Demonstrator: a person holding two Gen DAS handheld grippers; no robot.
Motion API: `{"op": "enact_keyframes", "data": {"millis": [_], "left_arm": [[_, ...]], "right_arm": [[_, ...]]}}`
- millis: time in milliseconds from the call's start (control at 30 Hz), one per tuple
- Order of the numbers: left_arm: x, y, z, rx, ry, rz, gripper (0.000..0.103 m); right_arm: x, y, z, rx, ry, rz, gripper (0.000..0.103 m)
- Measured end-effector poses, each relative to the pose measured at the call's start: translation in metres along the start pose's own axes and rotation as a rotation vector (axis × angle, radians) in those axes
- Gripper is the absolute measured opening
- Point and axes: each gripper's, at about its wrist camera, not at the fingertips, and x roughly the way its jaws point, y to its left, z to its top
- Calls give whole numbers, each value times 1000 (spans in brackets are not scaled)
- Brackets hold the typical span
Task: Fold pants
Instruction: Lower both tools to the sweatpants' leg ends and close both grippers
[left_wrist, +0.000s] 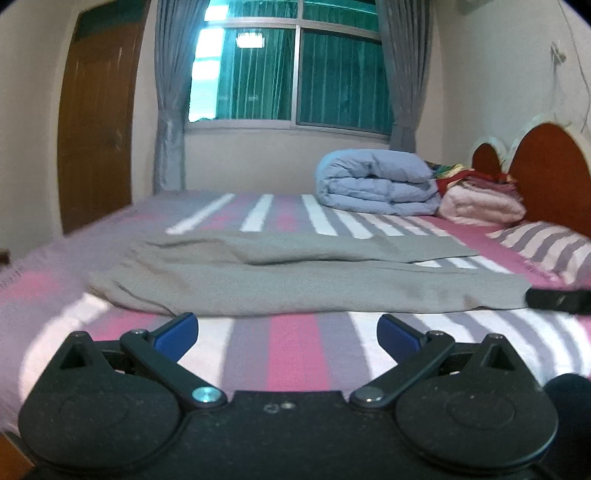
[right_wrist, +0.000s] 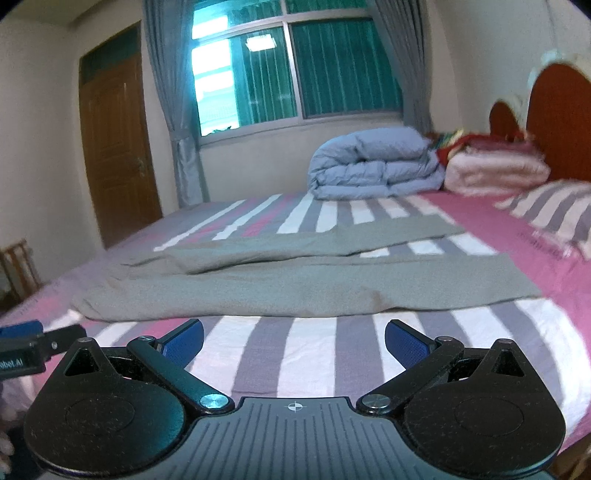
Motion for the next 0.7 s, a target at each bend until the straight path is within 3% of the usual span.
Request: {"op": "enact_keyframes", "data": {"millis": [100,233,400,533,633,667,700], "left_arm": [[12,15,10,25,5,26,97],[48,57,32,64,75,35,97],[108,145,82,60,90,74,97],[177,214,123,42,141,48,97],[234,251,138,60,193,58,89],[251,261,140,49,212,61,80],[272,270,140,38,233,71,72]], "right_arm": [[8,-15,12,17,2,53,103],[28,-13,44,-105,-27,79,103],[69,-8,106,-207,-87,148,103],[139,2,155,-273,-85,187,103],[201,12,176,-310,-51,212,103],[225,16,181,-314,-32,221,103],[250,17,184,-315,-12,228,93]]}}
